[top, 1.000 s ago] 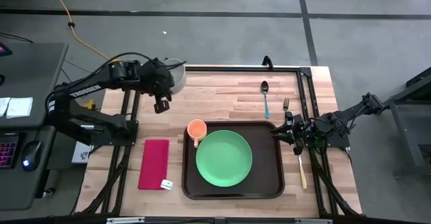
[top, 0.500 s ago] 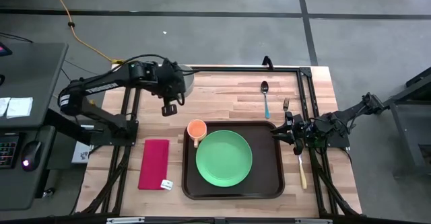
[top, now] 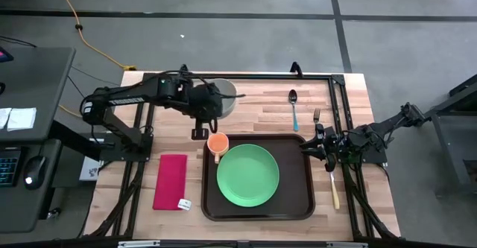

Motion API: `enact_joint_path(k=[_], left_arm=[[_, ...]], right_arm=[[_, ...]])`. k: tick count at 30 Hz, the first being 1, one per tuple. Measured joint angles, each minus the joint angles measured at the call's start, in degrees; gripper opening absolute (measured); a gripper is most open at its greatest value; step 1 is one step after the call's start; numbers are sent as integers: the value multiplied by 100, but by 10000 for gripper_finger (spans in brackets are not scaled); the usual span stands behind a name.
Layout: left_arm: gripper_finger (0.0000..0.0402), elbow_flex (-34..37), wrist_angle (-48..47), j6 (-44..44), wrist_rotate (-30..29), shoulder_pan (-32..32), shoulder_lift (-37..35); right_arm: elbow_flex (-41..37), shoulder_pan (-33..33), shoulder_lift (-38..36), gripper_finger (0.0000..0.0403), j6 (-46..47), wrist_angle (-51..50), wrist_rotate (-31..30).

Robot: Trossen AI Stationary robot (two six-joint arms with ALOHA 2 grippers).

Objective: Set up tray
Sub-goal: Put the gray bowl on top of the green plate

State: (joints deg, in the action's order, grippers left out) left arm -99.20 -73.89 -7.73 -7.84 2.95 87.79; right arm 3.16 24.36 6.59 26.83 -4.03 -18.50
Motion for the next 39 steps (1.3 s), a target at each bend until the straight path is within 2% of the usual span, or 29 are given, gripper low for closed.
enact_joint_path(k=[7, 21, 28, 39], left_arm=[[17, -434, -13, 0, -61, -363, 420], [17, -805, 43, 47, -80, -806, 911], [17, -811, 5, 24, -179, -896, 966], [17, -811, 42, -536, -179, -1055, 962]], right_arm=[[0, 0, 0, 99, -22, 0, 59], [0, 0, 0, 99, -144, -2, 85], [0, 2, 0, 99, -140, -6, 90], [0, 2, 0, 99, -136, -7, 90]])
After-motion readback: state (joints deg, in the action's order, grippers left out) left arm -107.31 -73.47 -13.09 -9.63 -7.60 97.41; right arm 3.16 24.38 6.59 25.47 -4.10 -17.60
